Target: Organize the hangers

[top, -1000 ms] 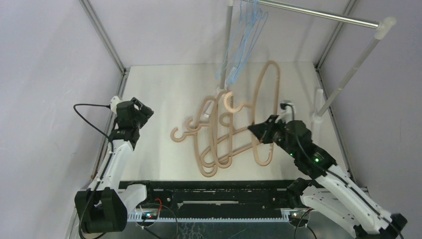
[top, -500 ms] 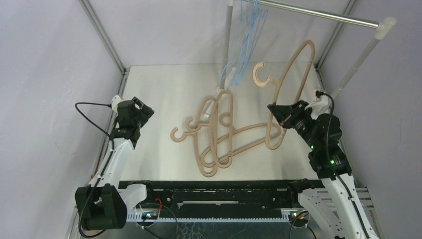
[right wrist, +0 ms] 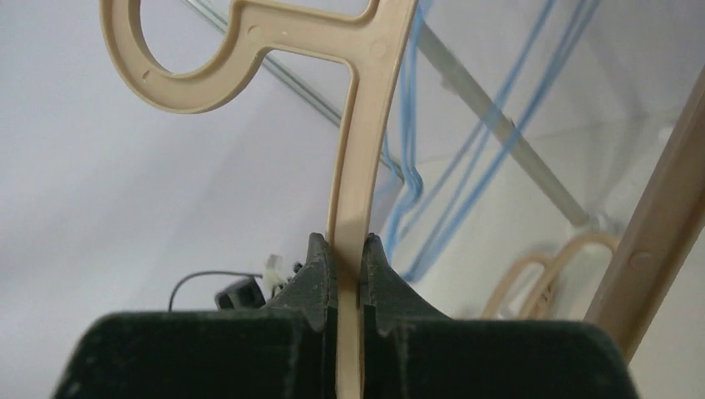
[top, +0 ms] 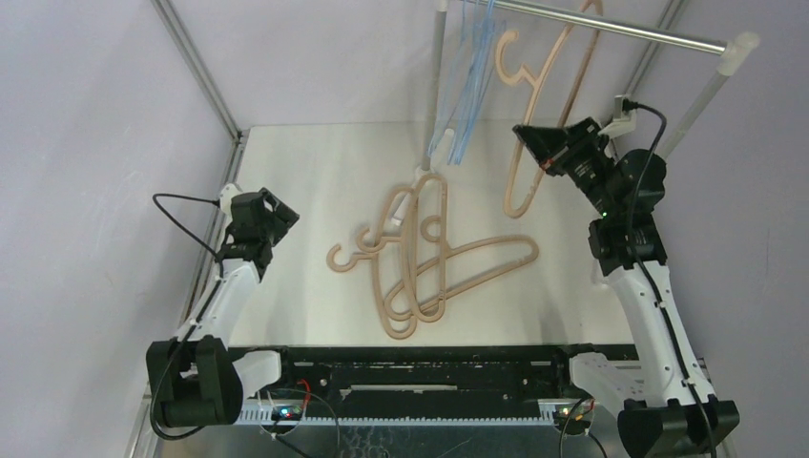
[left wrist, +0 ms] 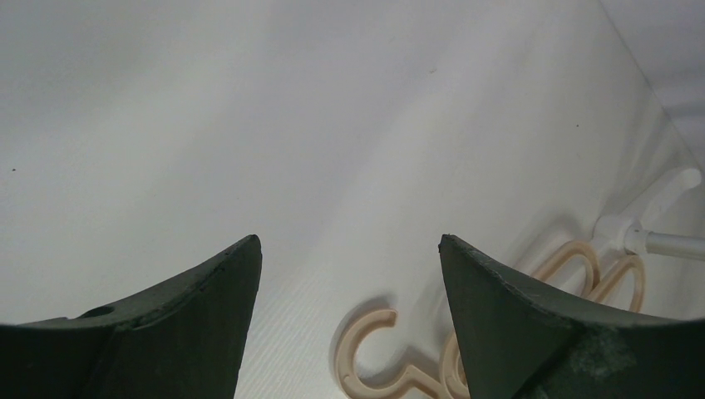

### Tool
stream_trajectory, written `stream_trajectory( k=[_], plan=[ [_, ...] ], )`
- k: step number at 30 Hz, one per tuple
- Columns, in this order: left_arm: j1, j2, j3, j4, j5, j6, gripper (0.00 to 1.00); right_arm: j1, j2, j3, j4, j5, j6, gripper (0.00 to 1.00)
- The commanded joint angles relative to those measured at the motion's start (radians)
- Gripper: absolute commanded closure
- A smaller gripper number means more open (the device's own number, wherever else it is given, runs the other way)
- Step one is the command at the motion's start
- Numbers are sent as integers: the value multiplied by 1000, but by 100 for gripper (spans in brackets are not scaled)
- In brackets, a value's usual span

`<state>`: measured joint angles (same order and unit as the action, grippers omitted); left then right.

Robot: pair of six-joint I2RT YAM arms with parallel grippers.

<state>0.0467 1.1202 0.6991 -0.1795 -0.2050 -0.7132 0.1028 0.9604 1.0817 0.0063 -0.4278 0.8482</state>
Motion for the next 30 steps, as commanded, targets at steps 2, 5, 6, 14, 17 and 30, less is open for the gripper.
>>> stream_trajectory(
  k=[2, 5, 6, 14, 17, 30],
  plan=[
    [-4, 21, 4, 51, -3, 30, 17, -50, 60, 102, 207, -18, 63, 100],
    [-4, 28, 8, 52, -6, 31, 17, -72, 111, 108, 257, -17, 106, 100],
    [-4, 25, 6, 53, -7, 31, 17, -75, 133, 112, 271, -17, 114, 100],
    [-4, 12, -17, 76, -27, 37, 17, -100, 281, 88, 505, -24, 222, 100],
    [-4, 28, -17, 85, -31, 37, 17, -104, 329, 93, 587, -35, 263, 100],
    [-4, 91, -10, 107, -42, 55, 17, -119, 523, 145, 644, -27, 297, 100]
  ],
)
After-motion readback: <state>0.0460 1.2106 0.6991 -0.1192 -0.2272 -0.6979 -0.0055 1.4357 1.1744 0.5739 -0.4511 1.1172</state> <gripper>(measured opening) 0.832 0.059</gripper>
